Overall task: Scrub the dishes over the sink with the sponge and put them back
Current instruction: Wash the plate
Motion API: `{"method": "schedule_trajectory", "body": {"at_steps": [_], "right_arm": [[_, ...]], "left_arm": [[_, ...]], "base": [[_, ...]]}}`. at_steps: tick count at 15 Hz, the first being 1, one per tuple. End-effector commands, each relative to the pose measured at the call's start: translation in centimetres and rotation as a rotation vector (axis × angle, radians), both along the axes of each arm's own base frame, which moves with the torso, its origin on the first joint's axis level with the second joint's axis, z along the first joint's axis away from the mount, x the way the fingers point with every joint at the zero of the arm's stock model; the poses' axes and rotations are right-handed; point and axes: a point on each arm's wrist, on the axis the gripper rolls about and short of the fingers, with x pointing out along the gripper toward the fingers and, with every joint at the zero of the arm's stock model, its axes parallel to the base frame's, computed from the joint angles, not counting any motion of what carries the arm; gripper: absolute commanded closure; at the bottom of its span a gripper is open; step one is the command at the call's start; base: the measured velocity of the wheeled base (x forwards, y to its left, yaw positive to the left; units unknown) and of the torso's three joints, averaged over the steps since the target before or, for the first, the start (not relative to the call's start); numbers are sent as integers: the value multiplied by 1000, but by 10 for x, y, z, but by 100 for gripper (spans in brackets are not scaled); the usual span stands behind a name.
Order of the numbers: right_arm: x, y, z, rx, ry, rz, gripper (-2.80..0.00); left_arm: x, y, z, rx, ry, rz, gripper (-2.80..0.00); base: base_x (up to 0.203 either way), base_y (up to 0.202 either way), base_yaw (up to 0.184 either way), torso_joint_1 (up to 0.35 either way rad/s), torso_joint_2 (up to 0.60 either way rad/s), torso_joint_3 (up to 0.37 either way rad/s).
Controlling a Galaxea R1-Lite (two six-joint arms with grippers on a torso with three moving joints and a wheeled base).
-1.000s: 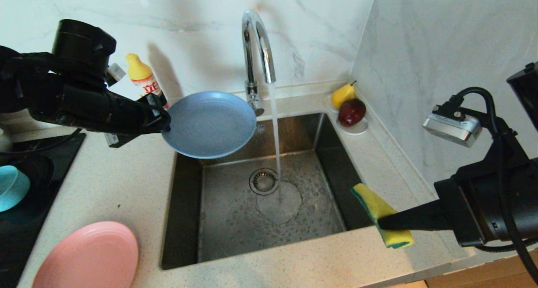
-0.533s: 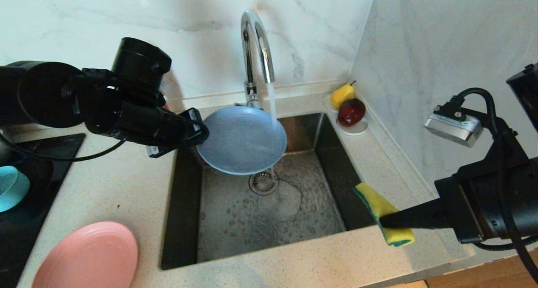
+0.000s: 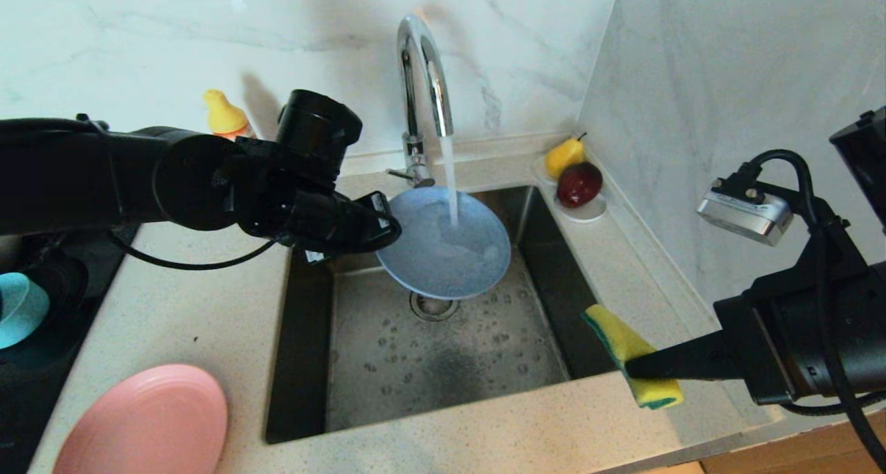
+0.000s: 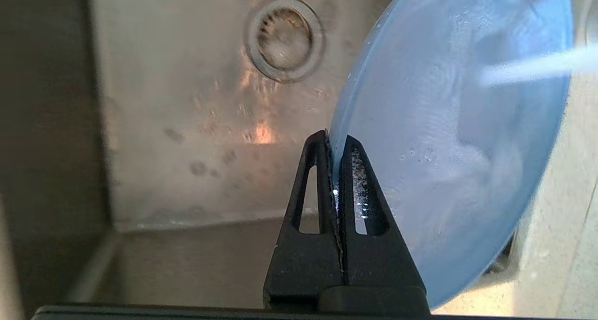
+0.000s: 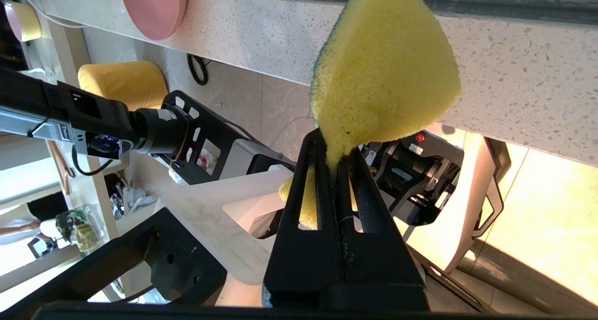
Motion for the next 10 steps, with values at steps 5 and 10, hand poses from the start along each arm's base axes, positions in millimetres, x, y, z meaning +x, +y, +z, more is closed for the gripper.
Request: {"method": "schedule_trajectory", "body": {"at_steps": [5,10], "right_arm": [[0,0,-2,-3,8,0,0],[1,-1,-3,-6,12,-9,0]], "left_arm": [[-4,-36,-22,18,52,-73,0],[-8,-35,-32,74,62,-21,0]], "base": [[0,0,0,0,0,0],[0,0,0,0,0,0]]}}
